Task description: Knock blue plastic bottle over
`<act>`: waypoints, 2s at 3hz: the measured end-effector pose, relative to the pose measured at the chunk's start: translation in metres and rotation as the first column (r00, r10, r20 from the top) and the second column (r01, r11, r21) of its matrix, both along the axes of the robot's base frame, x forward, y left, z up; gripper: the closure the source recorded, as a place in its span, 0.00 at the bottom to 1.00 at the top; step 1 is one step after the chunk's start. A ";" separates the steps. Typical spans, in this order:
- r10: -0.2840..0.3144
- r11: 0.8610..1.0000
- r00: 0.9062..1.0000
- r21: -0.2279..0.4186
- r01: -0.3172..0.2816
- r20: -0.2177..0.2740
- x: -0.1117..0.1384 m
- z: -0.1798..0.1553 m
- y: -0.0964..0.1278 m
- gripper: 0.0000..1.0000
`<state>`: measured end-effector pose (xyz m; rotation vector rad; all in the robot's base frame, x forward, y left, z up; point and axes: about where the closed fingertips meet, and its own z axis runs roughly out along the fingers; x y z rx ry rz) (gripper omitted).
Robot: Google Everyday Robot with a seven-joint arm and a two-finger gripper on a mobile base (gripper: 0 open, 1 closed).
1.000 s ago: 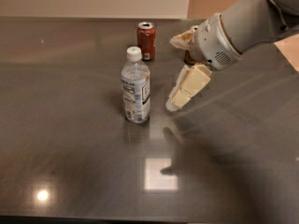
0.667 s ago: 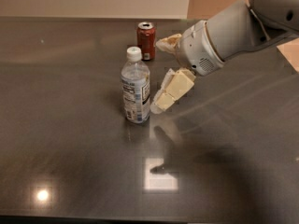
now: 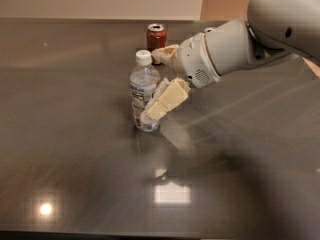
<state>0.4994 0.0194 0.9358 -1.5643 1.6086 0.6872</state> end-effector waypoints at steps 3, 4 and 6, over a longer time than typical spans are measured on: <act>-0.016 0.995 0.999 0.095 0.020 -0.039 0.006 0.004 0.006 0.64; -0.027 0.999 0.999 0.023 0.028 -0.046 0.005 0.018 0.001 0.87; -0.147 0.937 0.983 -0.334 0.103 -0.110 0.010 0.043 -0.035 1.00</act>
Offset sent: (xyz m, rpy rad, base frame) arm 0.0113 0.0026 0.0000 0.1274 0.0521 -0.0302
